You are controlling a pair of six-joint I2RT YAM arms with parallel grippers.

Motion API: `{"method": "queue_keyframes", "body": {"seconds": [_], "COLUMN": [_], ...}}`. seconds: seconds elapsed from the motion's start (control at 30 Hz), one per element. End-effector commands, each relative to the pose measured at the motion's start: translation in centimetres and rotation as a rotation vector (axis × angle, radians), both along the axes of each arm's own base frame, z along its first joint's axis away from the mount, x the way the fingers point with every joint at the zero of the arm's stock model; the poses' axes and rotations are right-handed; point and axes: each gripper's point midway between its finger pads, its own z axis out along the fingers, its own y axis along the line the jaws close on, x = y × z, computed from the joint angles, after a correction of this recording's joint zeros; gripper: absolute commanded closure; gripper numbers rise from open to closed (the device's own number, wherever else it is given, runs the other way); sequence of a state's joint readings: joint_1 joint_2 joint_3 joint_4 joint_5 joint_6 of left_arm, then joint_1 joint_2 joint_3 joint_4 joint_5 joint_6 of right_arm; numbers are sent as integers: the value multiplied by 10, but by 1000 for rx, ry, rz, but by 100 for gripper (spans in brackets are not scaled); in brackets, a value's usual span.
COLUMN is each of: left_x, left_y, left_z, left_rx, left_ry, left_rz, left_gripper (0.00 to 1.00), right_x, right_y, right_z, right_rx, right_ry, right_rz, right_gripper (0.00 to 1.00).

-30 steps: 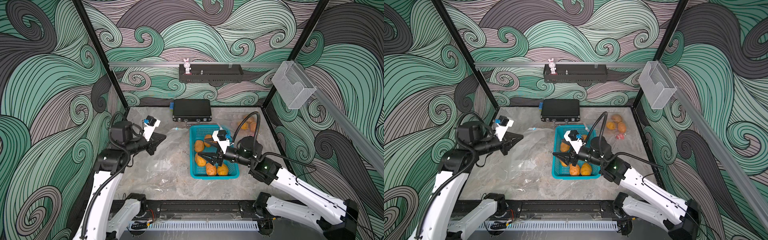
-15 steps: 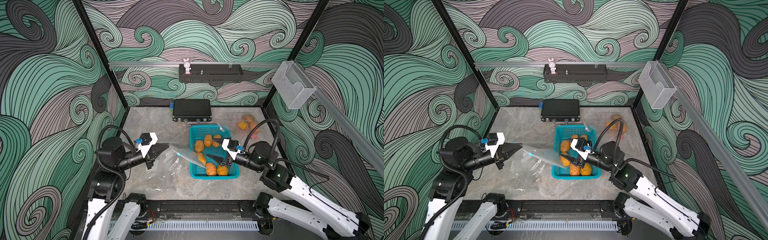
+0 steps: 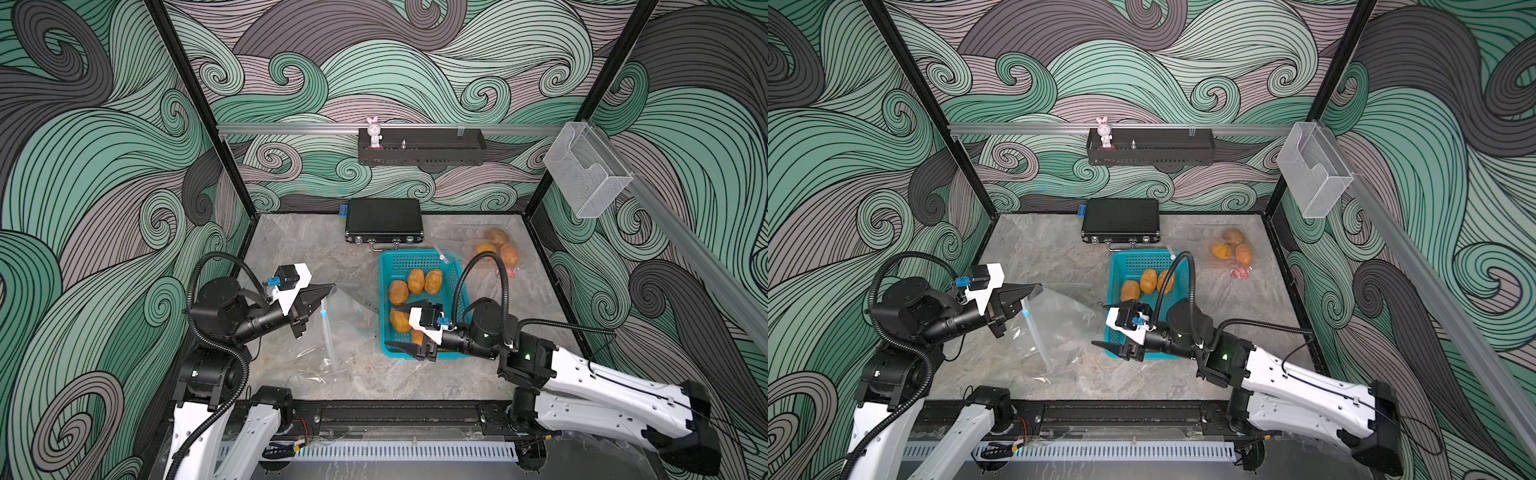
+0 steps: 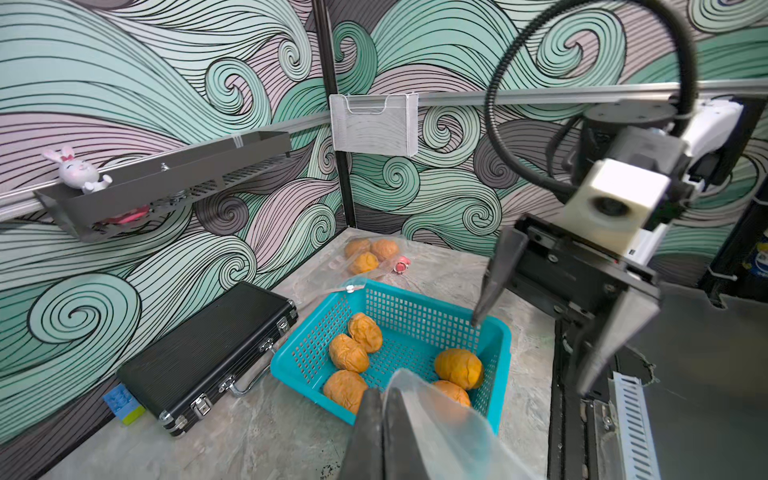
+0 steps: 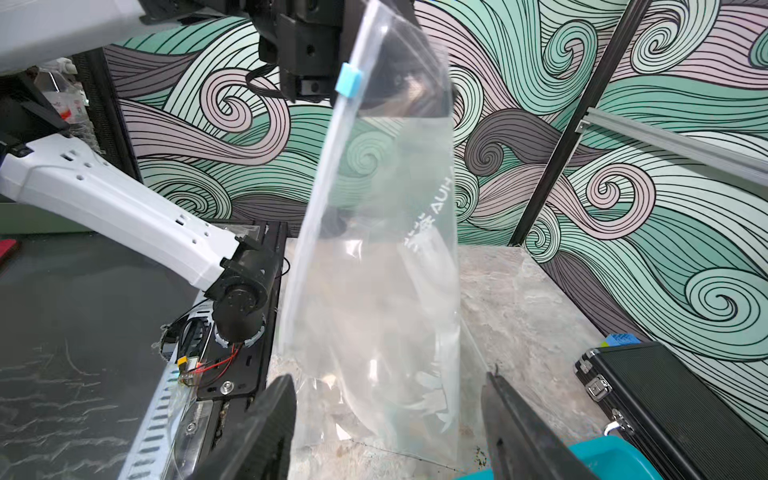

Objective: Put the potatoes into a zipper bag and zip it
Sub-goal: Adjust the zipper food storage bag at the center of the board.

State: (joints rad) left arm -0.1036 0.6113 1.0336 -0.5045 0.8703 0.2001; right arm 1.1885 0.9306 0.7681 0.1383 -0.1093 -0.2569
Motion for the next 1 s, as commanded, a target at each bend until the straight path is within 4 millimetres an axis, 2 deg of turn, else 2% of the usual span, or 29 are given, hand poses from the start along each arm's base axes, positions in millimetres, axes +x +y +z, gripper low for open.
{"method": "queue_keyframes", "body": {"seconds": [0.0, 0.1, 0.23, 0.53, 0.9, 0.97], "left_x": [13, 21, 21, 31, 29, 28], "left_y": [11, 19, 19, 22, 21, 22], "left_z": [13, 9, 2, -7, -5, -4], "left_rx": [-62, -75, -62, -41, -43, -42], "left_ry": [39, 107, 138, 213, 230, 232], "left_rz": [121, 192, 195, 223, 220, 221], "left_gripper": [100, 100, 100, 100, 100, 100], "right_x": [27, 28, 29, 16, 32, 29], "right_y": [2, 10, 21, 38, 60, 66], "right_z": [20, 23, 21, 25, 2, -2], "right_rx": [71, 100, 85, 87, 7, -3], "right_ry": [-16, 33, 30, 30, -7, 5], "right_rz": [-196, -201, -187, -115, -163, -137], "right_gripper": [32, 33, 36, 41, 46, 46]}}
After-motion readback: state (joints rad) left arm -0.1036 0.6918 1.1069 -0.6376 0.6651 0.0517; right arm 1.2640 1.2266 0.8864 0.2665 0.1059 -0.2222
